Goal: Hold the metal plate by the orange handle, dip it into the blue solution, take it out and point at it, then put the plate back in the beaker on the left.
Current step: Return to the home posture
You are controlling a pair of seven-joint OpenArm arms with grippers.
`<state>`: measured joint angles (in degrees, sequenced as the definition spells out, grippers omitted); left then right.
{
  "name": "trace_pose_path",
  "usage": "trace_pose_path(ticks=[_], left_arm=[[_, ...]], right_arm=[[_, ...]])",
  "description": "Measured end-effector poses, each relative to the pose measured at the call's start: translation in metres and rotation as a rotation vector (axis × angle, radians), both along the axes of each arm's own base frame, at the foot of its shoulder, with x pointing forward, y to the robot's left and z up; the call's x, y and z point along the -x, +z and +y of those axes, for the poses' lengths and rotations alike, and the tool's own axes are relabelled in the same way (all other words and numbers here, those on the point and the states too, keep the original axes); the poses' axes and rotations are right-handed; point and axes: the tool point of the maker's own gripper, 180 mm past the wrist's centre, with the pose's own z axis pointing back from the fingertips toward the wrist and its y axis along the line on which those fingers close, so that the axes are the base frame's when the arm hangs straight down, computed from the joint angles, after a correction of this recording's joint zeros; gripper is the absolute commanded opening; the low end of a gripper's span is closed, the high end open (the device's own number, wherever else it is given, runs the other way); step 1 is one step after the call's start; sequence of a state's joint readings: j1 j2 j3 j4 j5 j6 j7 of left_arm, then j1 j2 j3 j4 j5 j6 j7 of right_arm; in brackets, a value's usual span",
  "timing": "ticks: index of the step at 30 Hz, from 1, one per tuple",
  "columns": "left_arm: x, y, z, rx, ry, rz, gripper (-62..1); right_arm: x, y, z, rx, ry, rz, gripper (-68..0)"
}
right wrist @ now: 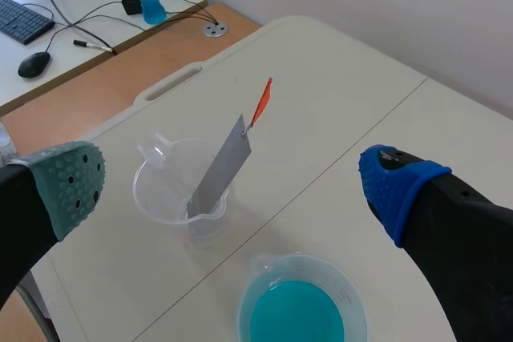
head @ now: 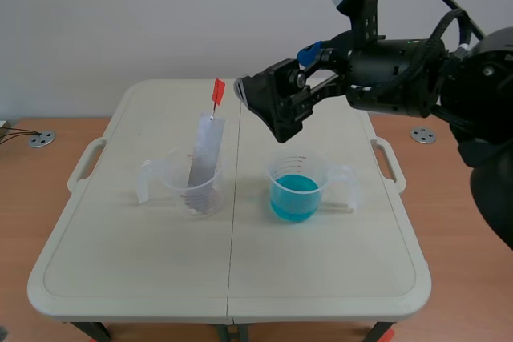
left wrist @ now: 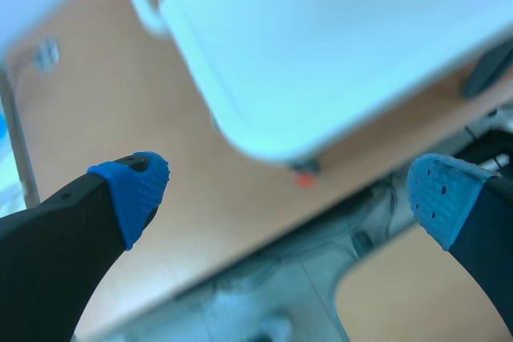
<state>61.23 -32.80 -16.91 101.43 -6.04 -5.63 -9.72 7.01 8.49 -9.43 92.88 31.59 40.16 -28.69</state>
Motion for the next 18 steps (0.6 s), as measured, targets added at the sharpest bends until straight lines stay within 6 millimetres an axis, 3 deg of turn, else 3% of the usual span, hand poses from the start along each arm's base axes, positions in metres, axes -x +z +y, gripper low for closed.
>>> trace_pose_path(ticks=[5, 11, 18], left_arm=[[-0.029, 0.025, -0.012, 0.036, -0.055, -0.119, 1.4], [-0.075, 0.069, -0.027, 0.154, -0.099, -0.306, 1.4], [-0.097, 0.092, -0.057, 0.243, -0.193, -0.383, 1.4]], right_arm=[[0.022, -0.002, -0.009, 0.012, 0.01, -0.022, -1.0], [0.045, -0.006, -0.03, 0.011, -0.011, -0.037, -1.0], [0.071, -0.011, -0.055, 0.0, -0.032, -0.044, -1.0]])
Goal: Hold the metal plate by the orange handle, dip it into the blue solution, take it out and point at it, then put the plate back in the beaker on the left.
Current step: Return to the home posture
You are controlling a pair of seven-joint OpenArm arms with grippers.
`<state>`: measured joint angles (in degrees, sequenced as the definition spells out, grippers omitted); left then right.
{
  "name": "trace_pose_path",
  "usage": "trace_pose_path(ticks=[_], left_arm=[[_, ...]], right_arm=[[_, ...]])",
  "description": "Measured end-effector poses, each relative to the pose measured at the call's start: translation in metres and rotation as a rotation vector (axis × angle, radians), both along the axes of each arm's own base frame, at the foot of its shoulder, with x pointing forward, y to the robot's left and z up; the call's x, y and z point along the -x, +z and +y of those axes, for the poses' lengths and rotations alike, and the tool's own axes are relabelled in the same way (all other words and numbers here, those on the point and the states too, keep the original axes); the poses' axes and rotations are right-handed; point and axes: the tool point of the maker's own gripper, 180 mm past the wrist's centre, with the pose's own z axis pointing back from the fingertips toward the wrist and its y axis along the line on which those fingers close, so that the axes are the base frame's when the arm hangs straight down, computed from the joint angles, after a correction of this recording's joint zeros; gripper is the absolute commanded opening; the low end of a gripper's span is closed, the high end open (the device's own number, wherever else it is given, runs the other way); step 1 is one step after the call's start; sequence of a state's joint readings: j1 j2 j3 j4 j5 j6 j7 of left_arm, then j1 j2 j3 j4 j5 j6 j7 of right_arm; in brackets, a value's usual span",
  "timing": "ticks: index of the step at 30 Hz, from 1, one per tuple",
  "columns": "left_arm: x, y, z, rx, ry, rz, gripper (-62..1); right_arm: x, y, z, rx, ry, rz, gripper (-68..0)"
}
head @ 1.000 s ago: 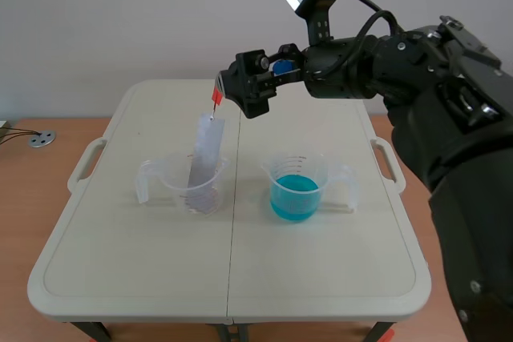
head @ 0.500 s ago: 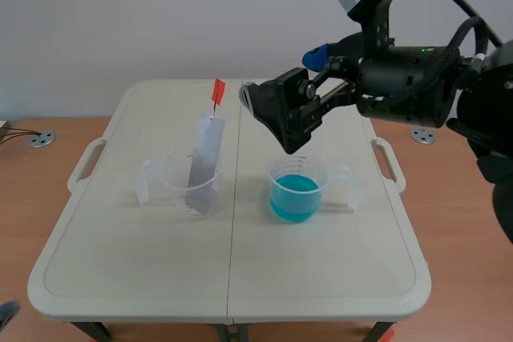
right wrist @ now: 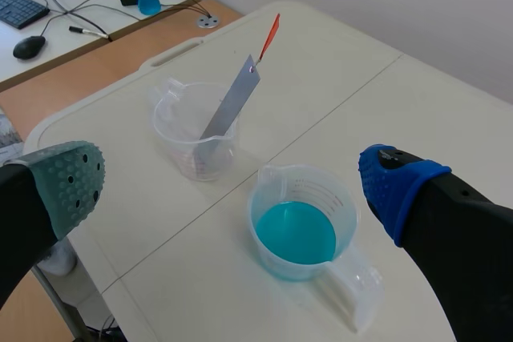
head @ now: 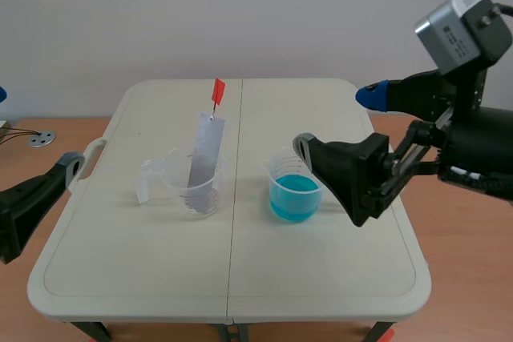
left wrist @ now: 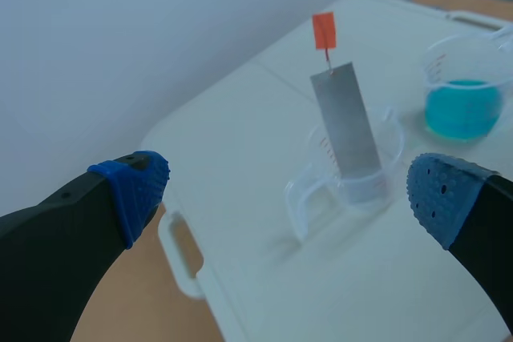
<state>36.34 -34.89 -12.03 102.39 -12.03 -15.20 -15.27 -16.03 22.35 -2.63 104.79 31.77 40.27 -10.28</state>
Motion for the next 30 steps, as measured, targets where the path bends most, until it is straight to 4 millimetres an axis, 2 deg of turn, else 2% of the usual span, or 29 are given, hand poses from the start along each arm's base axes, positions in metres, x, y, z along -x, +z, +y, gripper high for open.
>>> trace_pose_path(ticks=[7, 12, 17, 22, 30], left_arm=[[0.006, -0.008, -0.047, 0.086, -0.112, 0.03, 1.4], [0.014, -0.017, -0.067, 0.098, -0.166, 0.062, 1.4], [0.021, -0.021, -0.079, 0.117, -0.198, 0.08, 1.4], [0.029, -0.029, -0.091, 0.102, -0.236, 0.098, 1.4], [0.03, -0.029, -0.092, 0.103, -0.239, 0.1, 1.4]], right_arm=[[0.019, -0.012, -0.028, 0.018, -0.052, 0.026, -1.0], [0.029, -0.011, -0.045, 0.028, -0.096, 0.012, -1.0], [0.035, -0.005, -0.052, 0.028, -0.115, -0.015, -1.0], [0.036, -0.009, -0.053, 0.053, -0.115, -0.013, -1.0], [0.035, -0.009, -0.054, 0.058, -0.115, -0.01, -1.0]])
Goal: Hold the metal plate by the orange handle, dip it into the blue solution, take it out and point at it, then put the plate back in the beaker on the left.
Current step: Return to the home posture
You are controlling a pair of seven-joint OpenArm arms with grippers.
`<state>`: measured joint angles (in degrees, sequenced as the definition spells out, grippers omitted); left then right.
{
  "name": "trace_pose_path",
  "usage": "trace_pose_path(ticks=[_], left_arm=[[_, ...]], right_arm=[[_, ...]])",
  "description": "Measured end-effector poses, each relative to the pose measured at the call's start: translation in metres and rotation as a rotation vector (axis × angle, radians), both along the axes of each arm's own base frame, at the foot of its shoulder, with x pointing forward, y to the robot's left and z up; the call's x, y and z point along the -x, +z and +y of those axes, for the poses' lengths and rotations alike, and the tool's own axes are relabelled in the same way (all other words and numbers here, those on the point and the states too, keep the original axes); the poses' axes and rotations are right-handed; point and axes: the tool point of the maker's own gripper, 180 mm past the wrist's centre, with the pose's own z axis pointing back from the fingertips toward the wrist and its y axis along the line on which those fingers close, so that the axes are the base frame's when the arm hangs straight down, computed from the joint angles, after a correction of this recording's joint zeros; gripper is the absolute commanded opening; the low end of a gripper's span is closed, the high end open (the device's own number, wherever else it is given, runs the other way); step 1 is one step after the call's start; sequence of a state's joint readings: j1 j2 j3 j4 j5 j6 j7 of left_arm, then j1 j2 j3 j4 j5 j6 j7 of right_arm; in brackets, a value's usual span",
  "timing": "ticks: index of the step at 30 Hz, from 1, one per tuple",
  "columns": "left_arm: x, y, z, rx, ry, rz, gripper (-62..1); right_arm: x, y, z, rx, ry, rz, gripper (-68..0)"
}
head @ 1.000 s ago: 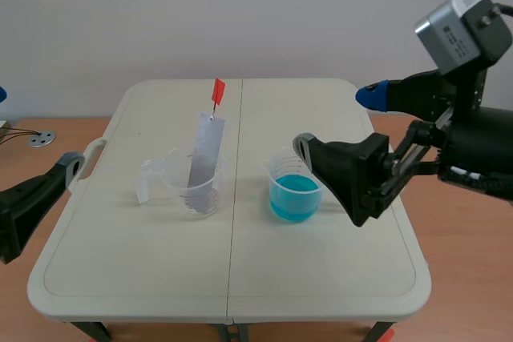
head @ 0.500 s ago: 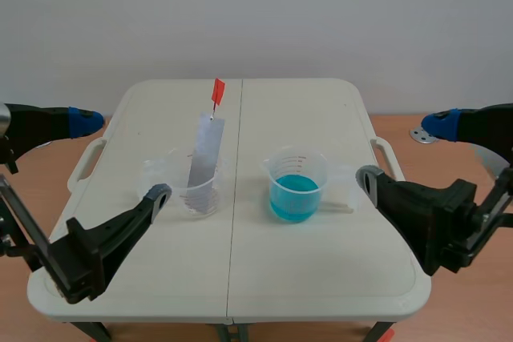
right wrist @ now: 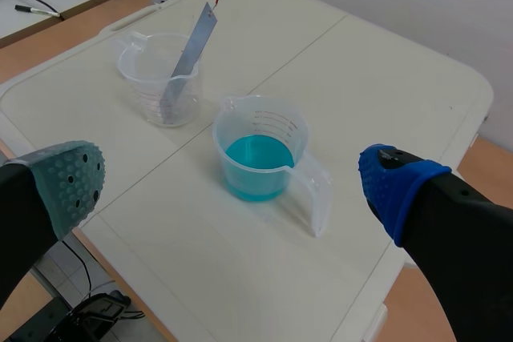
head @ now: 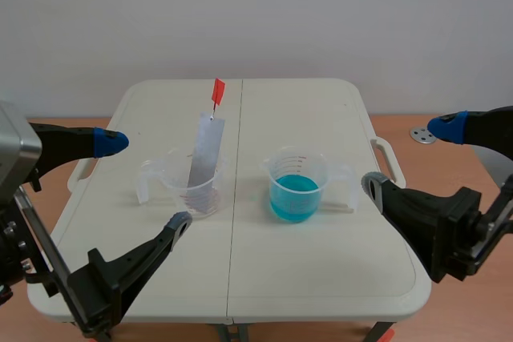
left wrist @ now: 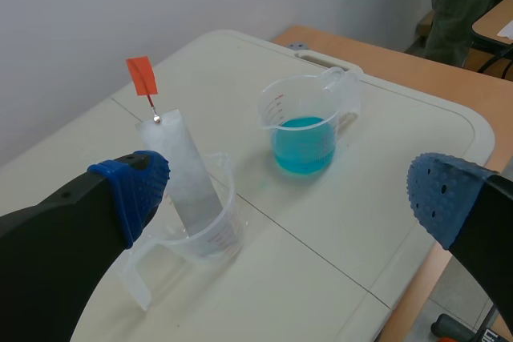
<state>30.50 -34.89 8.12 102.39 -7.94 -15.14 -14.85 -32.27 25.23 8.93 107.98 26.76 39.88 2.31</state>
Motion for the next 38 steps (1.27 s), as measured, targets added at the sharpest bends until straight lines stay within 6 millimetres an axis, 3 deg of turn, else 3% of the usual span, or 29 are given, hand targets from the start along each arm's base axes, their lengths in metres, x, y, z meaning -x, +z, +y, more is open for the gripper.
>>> trace_pose_path(ticks=[38], left_arm=[[0.0, -0.0001, 0.0, -0.001, 0.0, 0.001, 1.4]], right_arm=[[0.0004, -0.0027, -0.0005, 0.01, -0.001, 0.011, -1.0]])
